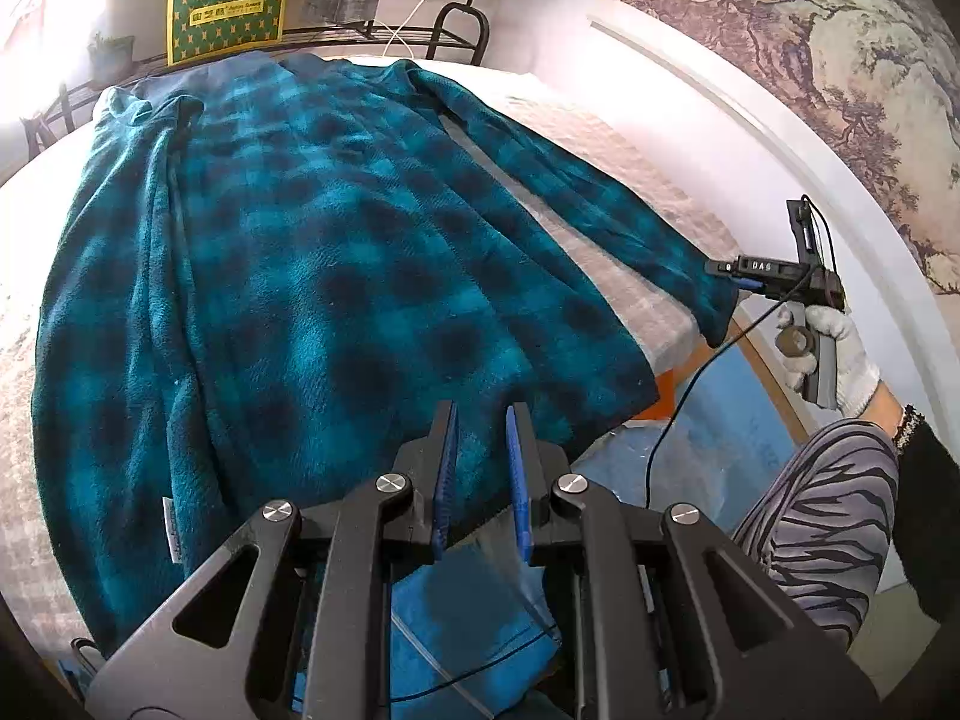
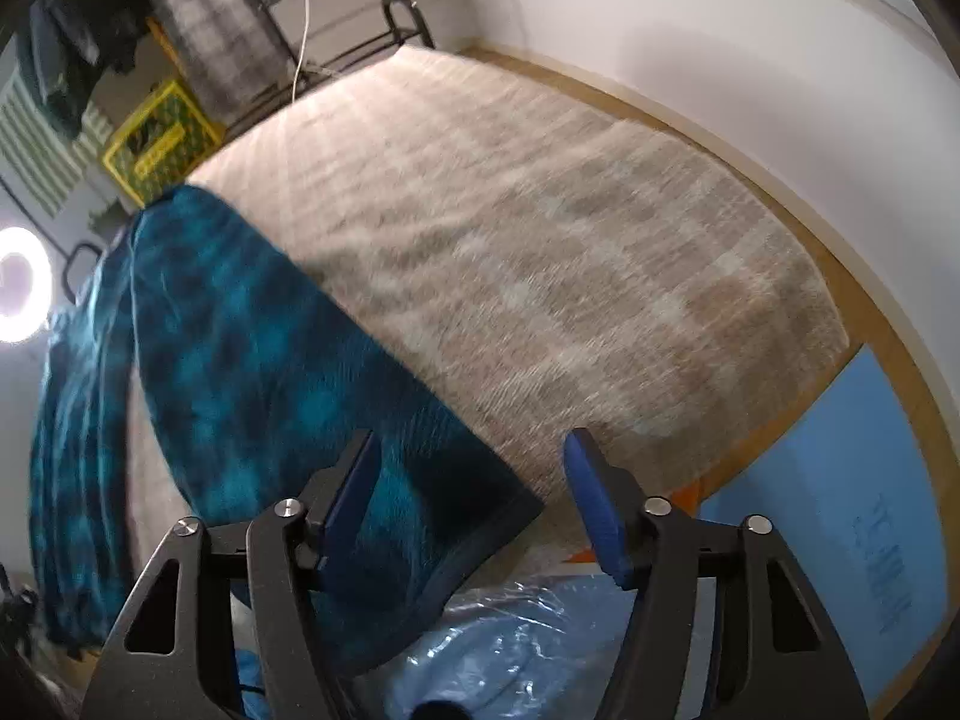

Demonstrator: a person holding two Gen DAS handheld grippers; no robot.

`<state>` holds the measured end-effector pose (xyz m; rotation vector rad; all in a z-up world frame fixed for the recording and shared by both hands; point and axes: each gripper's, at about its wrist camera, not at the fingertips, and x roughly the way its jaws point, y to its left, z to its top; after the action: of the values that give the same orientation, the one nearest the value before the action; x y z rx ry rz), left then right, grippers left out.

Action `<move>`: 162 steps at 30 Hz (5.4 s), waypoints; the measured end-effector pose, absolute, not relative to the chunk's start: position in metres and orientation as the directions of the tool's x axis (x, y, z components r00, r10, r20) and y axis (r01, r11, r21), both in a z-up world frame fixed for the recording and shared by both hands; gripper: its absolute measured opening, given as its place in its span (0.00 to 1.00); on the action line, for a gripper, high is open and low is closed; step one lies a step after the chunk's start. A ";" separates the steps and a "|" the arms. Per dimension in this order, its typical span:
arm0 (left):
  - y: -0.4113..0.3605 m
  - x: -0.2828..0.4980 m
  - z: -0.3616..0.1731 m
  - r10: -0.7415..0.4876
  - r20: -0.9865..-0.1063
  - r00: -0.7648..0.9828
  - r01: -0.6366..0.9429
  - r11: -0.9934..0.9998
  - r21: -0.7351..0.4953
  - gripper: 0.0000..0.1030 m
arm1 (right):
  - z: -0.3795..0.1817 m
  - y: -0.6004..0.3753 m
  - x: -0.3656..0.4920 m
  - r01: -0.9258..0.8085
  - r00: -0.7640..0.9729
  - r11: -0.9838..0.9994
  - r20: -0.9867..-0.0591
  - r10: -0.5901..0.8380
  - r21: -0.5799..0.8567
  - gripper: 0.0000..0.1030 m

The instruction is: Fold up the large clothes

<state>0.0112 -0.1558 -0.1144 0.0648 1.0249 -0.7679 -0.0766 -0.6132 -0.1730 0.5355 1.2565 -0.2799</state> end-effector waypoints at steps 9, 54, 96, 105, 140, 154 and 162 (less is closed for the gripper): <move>-0.154 0.018 -0.115 -0.562 -0.776 0.285 0.599 0.737 -0.314 0.13 | -0.129 -0.601 -0.076 0.450 0.391 0.831 -0.909 0.146 0.327 0.05; -0.180 0.079 -0.175 -0.581 -0.798 0.163 0.493 0.748 -0.444 0.20 | -0.069 -0.398 0.144 -0.121 0.385 0.882 -0.797 0.465 0.456 0.38; -0.151 0.091 -0.182 -0.655 -0.747 0.111 0.418 0.713 -0.563 0.00 | -0.224 -0.271 0.371 -0.220 0.308 0.974 -0.945 0.113 0.045 0.06; -0.156 0.066 -0.163 -0.601 -0.777 0.187 0.464 0.751 -0.470 0.00 | -0.116 -0.361 0.305 -0.080 0.442 0.963 -0.857 0.265 0.256 0.21; -0.241 -0.010 -0.130 -0.662 -0.709 0.242 0.663 0.646 -0.378 0.05 | -0.044 -0.563 -0.001 0.180 0.596 0.823 -0.725 0.345 0.539 0.24; -0.312 -0.043 -0.176 -0.412 -0.824 0.390 0.768 0.638 0.044 0.56 | -0.104 -0.553 0.053 0.163 0.499 0.764 -0.720 0.483 0.625 0.28; -0.274 0.002 -0.163 -0.572 -0.786 0.236 0.676 0.677 -0.290 0.14 | -0.126 -0.531 0.120 0.164 0.448 0.759 -0.733 0.512 0.630 0.42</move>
<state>0.0015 -0.2739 -0.1631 0.1194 1.0209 -0.8586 0.1199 -0.5308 -0.1261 0.7095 1.1075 0.2391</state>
